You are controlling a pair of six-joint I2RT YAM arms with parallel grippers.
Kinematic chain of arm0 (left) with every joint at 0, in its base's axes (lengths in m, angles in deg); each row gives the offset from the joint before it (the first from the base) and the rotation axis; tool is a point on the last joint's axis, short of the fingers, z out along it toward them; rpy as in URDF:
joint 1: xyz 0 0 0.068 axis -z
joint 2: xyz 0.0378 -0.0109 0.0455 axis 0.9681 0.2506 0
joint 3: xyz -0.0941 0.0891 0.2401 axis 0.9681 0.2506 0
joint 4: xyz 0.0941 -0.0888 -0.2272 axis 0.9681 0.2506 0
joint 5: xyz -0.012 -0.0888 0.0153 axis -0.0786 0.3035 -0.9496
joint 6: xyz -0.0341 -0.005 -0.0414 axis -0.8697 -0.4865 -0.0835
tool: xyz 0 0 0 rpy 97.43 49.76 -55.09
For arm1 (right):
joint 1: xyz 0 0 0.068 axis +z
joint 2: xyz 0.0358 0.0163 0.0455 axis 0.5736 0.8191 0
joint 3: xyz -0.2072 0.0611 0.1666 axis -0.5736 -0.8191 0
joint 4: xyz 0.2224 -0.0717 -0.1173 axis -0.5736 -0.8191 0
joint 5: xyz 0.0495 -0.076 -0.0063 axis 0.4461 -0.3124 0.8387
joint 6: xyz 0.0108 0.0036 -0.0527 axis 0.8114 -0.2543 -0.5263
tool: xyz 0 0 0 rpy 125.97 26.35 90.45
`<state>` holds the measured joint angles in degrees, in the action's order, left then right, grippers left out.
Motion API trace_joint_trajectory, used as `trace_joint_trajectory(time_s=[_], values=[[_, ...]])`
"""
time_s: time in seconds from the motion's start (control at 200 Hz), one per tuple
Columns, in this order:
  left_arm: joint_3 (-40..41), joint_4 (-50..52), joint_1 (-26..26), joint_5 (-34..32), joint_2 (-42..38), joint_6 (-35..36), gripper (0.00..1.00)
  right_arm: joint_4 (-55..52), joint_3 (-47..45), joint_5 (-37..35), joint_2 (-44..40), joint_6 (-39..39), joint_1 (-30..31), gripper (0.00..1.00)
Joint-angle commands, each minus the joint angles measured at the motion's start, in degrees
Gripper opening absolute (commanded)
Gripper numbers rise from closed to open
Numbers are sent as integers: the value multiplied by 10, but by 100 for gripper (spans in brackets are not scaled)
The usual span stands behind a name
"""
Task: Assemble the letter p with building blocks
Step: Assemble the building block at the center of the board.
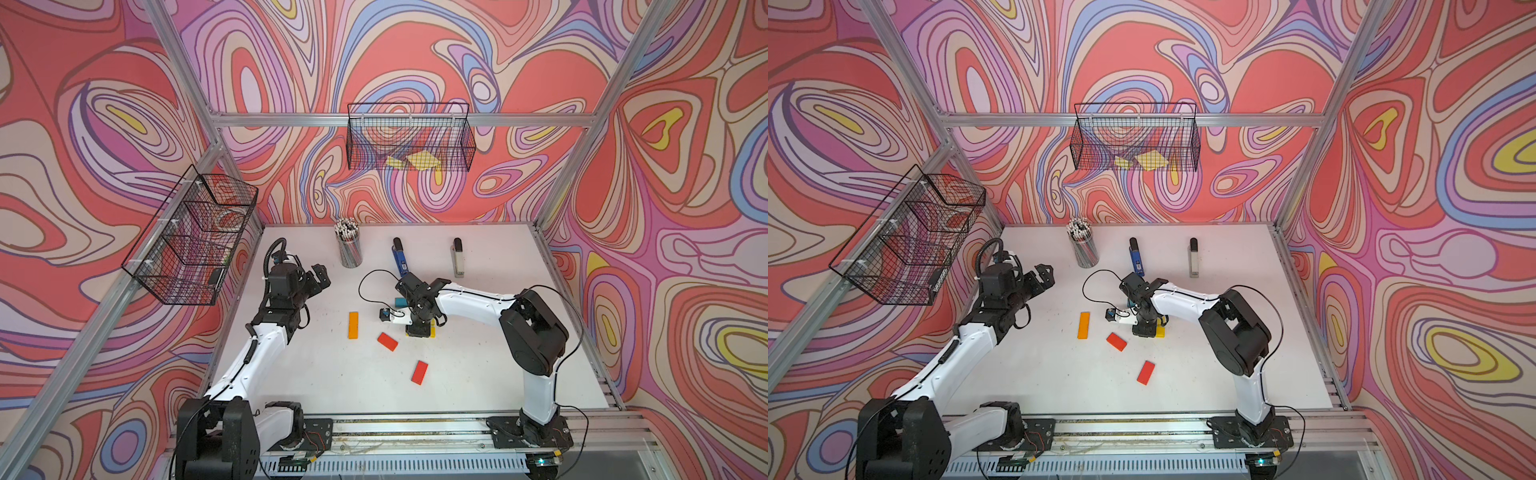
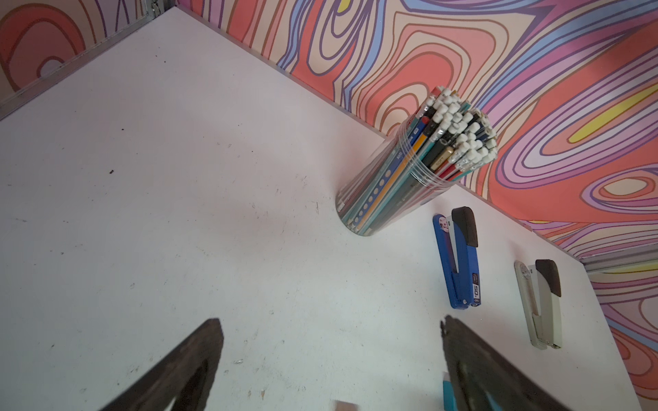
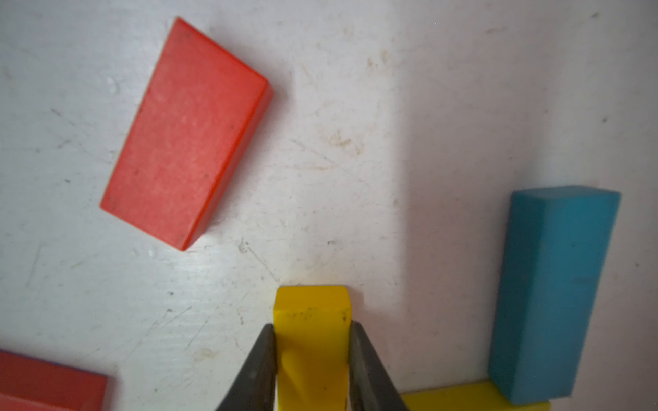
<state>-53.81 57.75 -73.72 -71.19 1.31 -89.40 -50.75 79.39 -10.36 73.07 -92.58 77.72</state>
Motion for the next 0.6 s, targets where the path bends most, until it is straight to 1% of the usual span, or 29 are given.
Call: trace_joint_trajectory(time_s=[0.0,0.165,0.361,0.596], values=[[4,-8,-5,-8,-8,-2,99,11,-3,-32,27,-13,-11,27],[7,-9,-4,-10,-8,-3,99,11,-6,-32,27,-14,-11,30],[5,-10,-5,-6,-4,-4,99,6,0,-32,24,-10,-11,42],[5,-7,-4,-7,-8,-2,99,-4,14,2,-14,17,-6,49]])
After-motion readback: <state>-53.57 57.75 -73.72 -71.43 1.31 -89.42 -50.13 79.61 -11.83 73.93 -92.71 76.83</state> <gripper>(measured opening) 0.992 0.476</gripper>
